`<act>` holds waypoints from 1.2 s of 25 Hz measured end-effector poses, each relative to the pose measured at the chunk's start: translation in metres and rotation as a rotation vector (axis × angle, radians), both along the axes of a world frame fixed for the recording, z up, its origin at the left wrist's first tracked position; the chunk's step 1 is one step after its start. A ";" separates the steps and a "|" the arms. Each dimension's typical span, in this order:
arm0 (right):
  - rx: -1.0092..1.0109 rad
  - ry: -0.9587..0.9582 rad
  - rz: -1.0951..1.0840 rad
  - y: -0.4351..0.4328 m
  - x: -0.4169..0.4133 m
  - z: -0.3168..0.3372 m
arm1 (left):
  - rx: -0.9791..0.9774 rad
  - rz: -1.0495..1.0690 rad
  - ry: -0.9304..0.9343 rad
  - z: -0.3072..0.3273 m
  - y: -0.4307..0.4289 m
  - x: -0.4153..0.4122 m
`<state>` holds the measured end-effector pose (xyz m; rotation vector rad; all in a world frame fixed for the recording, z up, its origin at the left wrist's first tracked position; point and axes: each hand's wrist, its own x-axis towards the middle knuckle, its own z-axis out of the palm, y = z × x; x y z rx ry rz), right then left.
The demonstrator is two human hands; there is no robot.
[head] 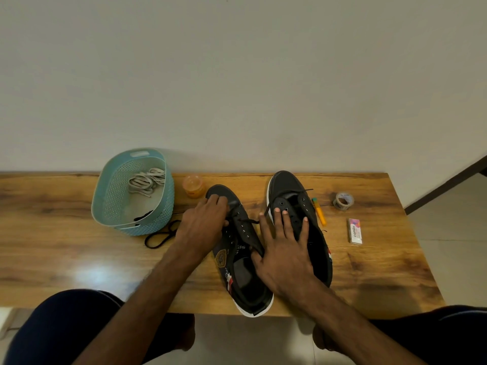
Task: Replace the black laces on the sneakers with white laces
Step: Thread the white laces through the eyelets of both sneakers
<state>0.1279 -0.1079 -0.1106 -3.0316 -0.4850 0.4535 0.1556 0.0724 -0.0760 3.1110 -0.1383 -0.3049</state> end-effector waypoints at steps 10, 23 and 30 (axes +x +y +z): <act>0.014 -0.002 0.061 0.000 0.002 0.007 | 0.313 0.200 -0.146 0.016 0.026 0.003; 0.067 0.011 0.032 -0.002 0.004 0.000 | 0.106 0.024 -0.080 -0.006 -0.007 0.000; 0.030 0.050 0.040 -0.004 0.004 0.007 | 0.361 0.509 -0.205 0.057 0.073 -0.005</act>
